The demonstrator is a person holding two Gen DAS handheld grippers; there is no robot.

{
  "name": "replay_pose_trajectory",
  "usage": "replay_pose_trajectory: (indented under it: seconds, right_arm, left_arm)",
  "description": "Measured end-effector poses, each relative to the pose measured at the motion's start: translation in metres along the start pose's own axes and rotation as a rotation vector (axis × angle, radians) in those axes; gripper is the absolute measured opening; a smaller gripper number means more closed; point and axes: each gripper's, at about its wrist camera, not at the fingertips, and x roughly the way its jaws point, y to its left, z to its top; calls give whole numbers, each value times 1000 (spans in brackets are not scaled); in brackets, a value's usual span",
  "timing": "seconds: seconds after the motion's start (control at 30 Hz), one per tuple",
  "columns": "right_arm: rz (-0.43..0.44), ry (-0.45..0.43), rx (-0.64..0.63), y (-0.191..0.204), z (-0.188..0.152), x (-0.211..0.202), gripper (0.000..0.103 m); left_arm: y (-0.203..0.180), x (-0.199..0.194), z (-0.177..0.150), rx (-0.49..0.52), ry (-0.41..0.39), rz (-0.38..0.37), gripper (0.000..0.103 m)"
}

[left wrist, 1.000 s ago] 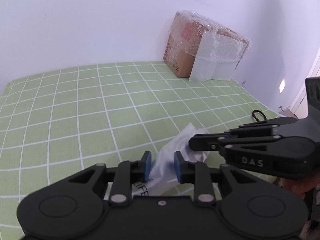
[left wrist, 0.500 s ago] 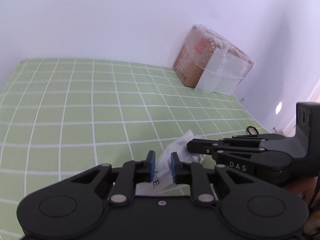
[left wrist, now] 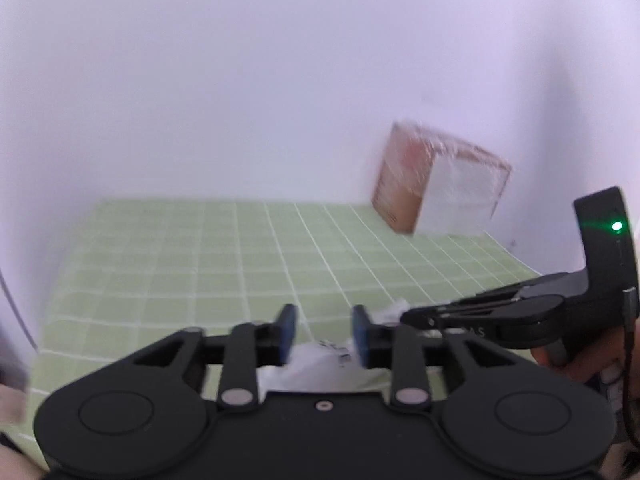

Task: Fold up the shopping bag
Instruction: 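Lift the rolled bag upright with the left gripper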

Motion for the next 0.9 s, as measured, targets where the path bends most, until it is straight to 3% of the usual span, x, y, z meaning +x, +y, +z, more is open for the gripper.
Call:
replay_pose_trajectory:
  seconds: [0.07,0.17,0.3,0.53,0.77,0.87,0.9]
  right_arm:
    - [-4,-5,-7,1,-1,0,0]
    - [4,-4,0,-1,-1,0,0]
    - [-3,-9,-11,1,-1,0,0]
    - [-18,-19,-37,5,-3,-1,0]
    - [-18,-19,-33,5,-2,0,0]
    - [-12,-19,-14,2,-1,1,0]
    - [-8,-18,-8,1,-1,1,0]
  left_arm:
    - [-7,5,-4,79,17,-21,40]
    - [-10,14,-7,126,25,14,46]
    - [3,27,-2,24,49,16,52]
    - [12,34,8,-86,149,52,37]
    - [22,39,3,-159,183,66,38]
    - [19,41,8,-109,209,63,40]
    - [16,42,15,-42,233,44,40]
